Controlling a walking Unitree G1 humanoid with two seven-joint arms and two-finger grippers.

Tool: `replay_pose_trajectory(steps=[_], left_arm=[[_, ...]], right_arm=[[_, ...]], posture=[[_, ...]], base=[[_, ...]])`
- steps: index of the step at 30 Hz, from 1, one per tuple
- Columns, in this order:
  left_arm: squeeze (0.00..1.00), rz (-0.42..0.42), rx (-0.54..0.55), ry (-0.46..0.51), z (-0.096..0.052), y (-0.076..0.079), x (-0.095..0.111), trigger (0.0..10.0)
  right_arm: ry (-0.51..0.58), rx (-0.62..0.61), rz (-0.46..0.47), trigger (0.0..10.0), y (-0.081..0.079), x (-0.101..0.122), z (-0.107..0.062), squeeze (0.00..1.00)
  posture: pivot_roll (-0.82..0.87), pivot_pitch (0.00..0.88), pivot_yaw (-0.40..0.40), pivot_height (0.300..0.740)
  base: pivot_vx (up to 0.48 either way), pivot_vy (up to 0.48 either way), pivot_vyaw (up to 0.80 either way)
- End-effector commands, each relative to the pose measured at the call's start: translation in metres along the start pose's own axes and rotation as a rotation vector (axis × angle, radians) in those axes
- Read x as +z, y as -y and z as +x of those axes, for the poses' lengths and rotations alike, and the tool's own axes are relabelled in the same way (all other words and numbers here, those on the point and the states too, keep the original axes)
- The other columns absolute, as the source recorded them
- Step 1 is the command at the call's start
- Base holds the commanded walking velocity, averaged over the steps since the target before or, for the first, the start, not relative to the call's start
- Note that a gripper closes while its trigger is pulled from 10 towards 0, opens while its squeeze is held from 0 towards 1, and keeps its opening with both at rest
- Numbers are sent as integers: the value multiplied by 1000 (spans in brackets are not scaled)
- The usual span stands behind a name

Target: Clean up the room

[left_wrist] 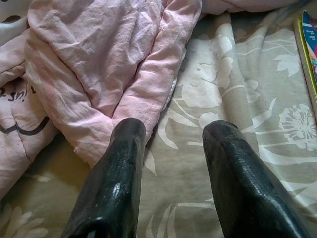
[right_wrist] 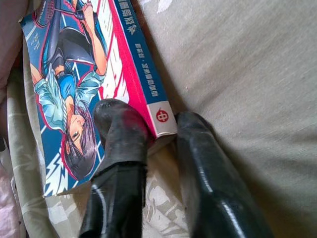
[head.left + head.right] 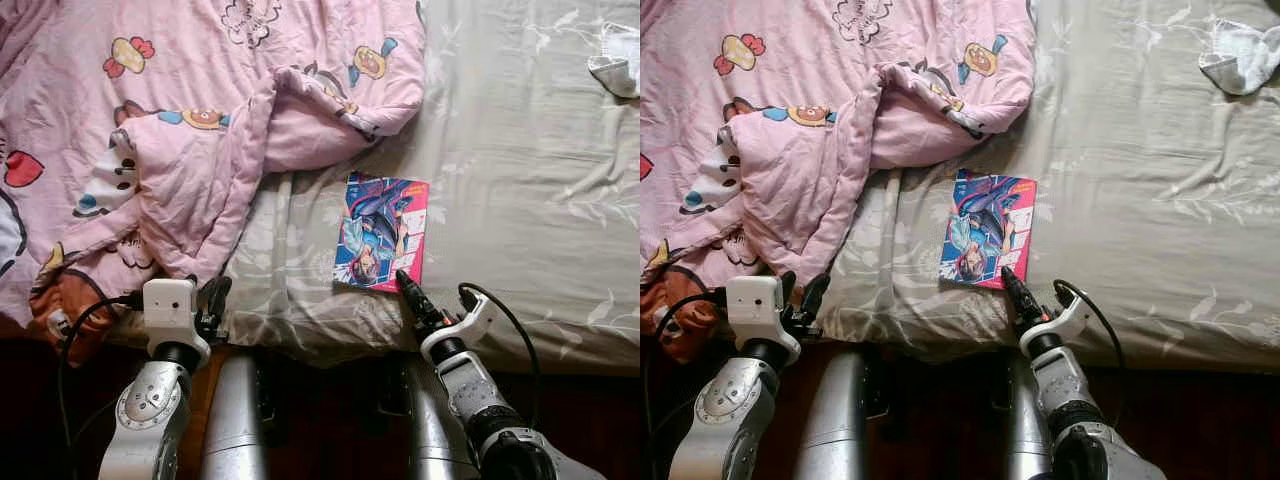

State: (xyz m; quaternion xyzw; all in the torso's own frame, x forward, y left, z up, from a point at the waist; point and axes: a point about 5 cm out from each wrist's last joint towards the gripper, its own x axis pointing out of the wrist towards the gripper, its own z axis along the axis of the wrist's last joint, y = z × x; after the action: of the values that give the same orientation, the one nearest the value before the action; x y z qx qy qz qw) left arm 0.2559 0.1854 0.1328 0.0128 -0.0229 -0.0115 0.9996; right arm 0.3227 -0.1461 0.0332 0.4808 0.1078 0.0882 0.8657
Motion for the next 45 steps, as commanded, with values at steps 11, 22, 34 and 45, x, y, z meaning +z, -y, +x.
replay_pose_trajectory(steps=[11,22,34,45], left_arm=[[0,3,19,-59,7,3,-20,10000],[0,-29,43,-84,40,1,-43,10000],[0,-39,55,-75,53,-2,-56,10000],[0,-48,72,-51,64,-2,-57,10000]], right_arm=[[4,-3,-29,0,5,-12,-7,0],[95,55,-294,0,-13,13,2,0],[183,8,-585,10000,-13,29,-10,0],[278,23,-772,10000,-35,50,-5,0]], posture=[[128,589,30,614],[57,401,-2,614],[-15,237,-20,614],[-39,143,-45,614]], base=[[0,0,0],[0,0,0],[0,0,0],[0,0,0]])
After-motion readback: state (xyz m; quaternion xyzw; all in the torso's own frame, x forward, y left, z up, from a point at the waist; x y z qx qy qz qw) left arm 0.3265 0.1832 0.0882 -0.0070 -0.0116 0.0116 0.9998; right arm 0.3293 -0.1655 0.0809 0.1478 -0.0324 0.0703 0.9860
